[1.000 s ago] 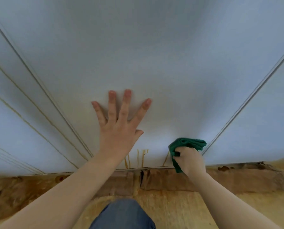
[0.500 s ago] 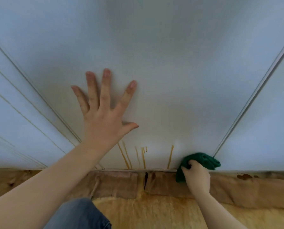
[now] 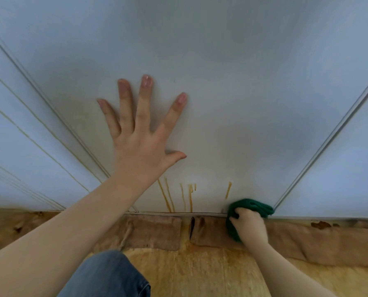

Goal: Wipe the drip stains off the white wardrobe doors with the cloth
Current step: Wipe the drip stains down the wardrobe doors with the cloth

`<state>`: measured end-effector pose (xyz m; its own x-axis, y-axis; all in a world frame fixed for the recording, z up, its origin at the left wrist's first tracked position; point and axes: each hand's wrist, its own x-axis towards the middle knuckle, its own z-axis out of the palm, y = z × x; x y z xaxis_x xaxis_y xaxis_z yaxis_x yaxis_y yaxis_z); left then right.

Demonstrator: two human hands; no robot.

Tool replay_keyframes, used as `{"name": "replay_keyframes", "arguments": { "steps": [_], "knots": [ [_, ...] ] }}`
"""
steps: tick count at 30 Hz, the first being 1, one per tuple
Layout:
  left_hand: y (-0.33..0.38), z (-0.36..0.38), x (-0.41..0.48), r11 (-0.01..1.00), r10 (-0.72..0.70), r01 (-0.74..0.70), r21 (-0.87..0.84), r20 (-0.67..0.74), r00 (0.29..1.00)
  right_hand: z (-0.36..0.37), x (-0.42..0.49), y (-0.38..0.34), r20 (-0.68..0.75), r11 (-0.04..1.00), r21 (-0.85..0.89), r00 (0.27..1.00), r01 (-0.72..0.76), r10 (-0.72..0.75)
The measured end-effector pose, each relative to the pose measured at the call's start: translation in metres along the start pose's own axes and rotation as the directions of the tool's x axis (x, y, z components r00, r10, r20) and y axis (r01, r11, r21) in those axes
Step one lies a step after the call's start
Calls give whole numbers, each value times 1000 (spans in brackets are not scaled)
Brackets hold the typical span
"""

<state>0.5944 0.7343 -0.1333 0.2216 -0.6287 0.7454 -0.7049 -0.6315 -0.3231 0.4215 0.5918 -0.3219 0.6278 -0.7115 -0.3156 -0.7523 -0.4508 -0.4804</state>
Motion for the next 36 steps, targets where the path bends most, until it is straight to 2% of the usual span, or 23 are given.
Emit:
{"name": "replay_keyframes", "arguments": {
  "steps": [3, 7, 10, 14, 17, 19, 22, 24, 26, 29, 31, 36],
  "knots": [
    [-1, 0, 0, 1000, 10, -10, -2, -7, 1000, 10, 4, -5, 68, 996, 61, 995, 69, -73],
    [-1, 0, -1, 999, 12, -12, -30, -4, 1000, 6, 4, 21, -23, 994, 89, 998, -59, 61],
    [-1, 0, 1, 999, 10, -10, -51, -6, 1000, 7, 4, 22, -23, 993, 57, 994, -106, 108],
    [-3, 0, 0, 999, 14, -14, -38, 0, 1000, 31, 4, -20, 114, 992, 31, 986, 119, -121],
    [-3, -2, 0, 999, 30, -30, -43, 7, 1000, 43, 5, -33, 157, 983, 89, 972, 163, -175],
    [-3, -1, 0, 999, 26, -26, -36, 3, 1000, 34, 5, -16, 106, 986, 128, 987, 106, -120],
    [-2, 0, -1, 999, 17, -16, -29, 6, 1000, 16, 7, 21, -2, 989, 137, 998, -64, 65],
    [-1, -2, 0, 999, 10, -10, -31, 15, 1000, 14, 7, 24, -16, 987, 123, 994, -105, 107],
    [0, -2, 0, 1000, 5, -5, -24, 26, 1000, 21, 4, 4, 30, 995, 98, 999, -25, 22],
    [-2, -1, -2, 1000, 9, -9, -21, 32, 999, 45, 3, -42, 128, 980, 92, 974, 176, -187],
    [-3, -1, -1, 1000, 18, -18, -4, 28, 999, 55, 4, -61, 147, 967, 130, 960, 219, -237],
    [-3, 0, 0, 1000, 20, -20, 4, -7, 1000, 39, 8, -21, 87, 991, 113, 993, 68, -78]
  ]
}}
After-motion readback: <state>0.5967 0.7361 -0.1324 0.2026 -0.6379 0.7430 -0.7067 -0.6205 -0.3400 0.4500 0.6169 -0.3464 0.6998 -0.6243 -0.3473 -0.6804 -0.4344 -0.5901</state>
